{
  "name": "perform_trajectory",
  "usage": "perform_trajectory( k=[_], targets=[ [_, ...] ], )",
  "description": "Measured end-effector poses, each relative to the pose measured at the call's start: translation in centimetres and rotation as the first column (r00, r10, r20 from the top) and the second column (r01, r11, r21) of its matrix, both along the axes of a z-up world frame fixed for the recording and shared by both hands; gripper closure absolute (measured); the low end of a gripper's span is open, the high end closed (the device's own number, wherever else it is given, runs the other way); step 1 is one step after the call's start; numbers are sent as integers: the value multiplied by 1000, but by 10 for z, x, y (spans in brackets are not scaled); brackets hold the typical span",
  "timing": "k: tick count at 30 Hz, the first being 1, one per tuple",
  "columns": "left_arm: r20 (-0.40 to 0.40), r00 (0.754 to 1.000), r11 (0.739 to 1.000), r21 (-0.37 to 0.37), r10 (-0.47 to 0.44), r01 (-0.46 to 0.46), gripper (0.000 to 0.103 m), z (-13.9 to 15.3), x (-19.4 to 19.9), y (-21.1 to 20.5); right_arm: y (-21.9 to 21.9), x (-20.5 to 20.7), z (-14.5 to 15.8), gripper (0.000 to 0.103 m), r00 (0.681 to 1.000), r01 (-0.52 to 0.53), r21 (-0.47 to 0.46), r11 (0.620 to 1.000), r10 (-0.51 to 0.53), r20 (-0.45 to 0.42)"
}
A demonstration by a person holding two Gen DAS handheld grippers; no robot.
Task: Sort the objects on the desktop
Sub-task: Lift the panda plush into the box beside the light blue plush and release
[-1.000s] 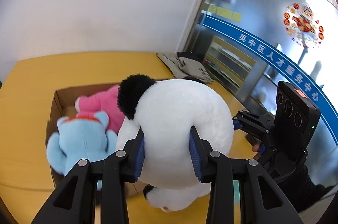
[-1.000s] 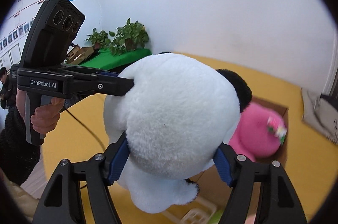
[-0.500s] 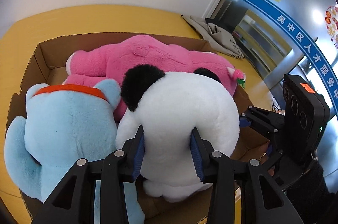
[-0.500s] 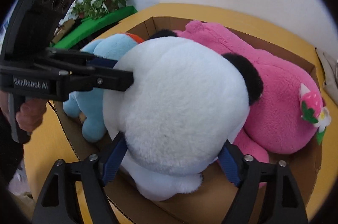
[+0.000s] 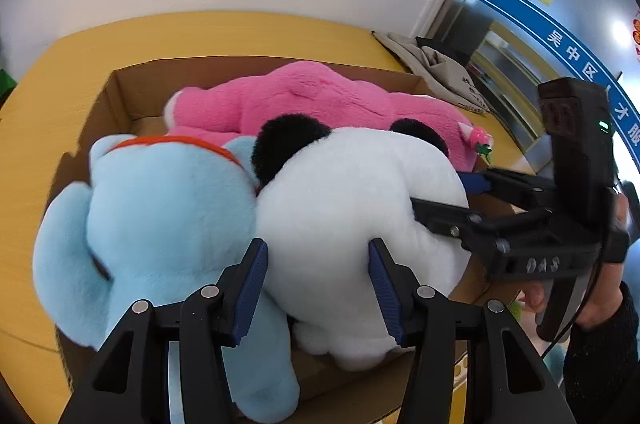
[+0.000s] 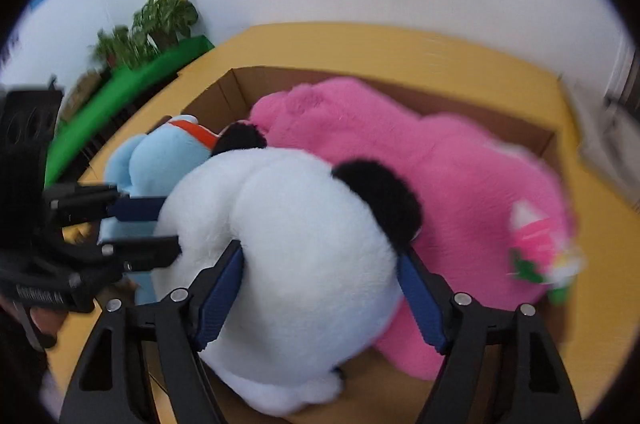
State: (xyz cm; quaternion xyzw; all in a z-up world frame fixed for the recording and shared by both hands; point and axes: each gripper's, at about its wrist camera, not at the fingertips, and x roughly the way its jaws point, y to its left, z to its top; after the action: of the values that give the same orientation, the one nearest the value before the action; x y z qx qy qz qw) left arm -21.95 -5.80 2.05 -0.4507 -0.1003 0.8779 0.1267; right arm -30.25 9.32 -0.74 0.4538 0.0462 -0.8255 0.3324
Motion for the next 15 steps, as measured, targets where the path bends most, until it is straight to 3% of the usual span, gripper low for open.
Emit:
perform_trajectory(
  k=[2, 5, 9, 11, 15],
  targets=[
    [0, 1000, 1000, 11, 21, -21, 48, 0, 12, -8, 1, -2, -13, 23, 998, 18, -43, 999, -16, 62],
    [-20, 998, 998, -34, 52, -53, 48, 2, 36, -12, 9, 2, -24, 23, 994, 31, -58, 998, -25, 107],
    [-59, 996, 996, -46, 68, -71, 46, 13, 71, -10, 21, 20, -10, 21, 996, 77, -80, 994, -73, 57],
    [-87, 993, 995, -53, 84, -89, 29, 20, 89, -8, 31, 37, 14, 19, 994, 105, -98, 990, -107, -16],
    [-148, 981, 990, -45, 125, -132, 12, 35, 124, -4, 60, 75, 54, 13, 979, 145, -212, 966, -171, -110]
  ],
)
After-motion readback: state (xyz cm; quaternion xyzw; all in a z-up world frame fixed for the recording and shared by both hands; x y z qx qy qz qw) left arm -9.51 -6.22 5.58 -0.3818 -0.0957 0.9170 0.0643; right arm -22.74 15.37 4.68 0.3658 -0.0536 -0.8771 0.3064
